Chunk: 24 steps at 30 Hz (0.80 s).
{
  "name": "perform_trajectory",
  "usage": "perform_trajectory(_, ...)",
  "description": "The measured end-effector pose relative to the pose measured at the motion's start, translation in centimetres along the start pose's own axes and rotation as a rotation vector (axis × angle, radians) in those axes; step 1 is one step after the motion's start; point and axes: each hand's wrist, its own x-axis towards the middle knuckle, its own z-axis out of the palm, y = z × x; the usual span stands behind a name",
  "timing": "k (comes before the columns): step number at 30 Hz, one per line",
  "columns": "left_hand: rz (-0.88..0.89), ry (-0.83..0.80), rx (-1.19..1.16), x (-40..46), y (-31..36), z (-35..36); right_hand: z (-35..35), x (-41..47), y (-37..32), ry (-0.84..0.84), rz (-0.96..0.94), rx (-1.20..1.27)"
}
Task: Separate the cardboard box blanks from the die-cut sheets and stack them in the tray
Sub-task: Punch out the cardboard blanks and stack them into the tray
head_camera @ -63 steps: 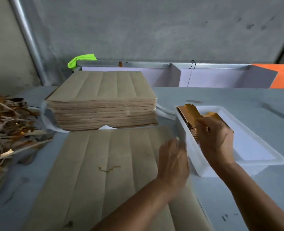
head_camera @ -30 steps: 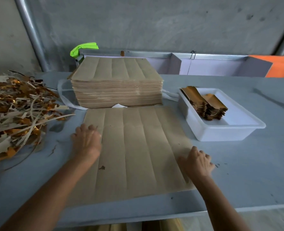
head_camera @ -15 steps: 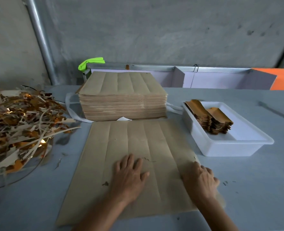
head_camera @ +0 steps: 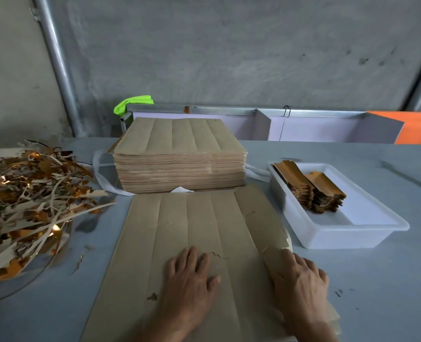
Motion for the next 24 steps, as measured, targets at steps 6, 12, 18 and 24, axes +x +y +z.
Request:
perform_trajectory(6,0.049,0.105,-0.007,-0.4,0.2,-1.3,-0.6,-0.3,-0.3,-0.036,-0.063,-0.008)
perform_trajectory(12,0.003,0.138,-0.011,-0.3,0.4,-0.9,-3.1,-0.2,-0.4,-0.046,-0.055,0.153)
perform_trajectory(18,0.028,0.215,-0.015,-0.2,0.4,-0.7,-5.5,-0.1,-0.1,-0.043,0.020,0.399)
perform_trajectory(24,0.041,0.209,-0.072,-0.1,0.2,-0.9,-5.8,0.5,0.6,-0.252,0.031,0.475)
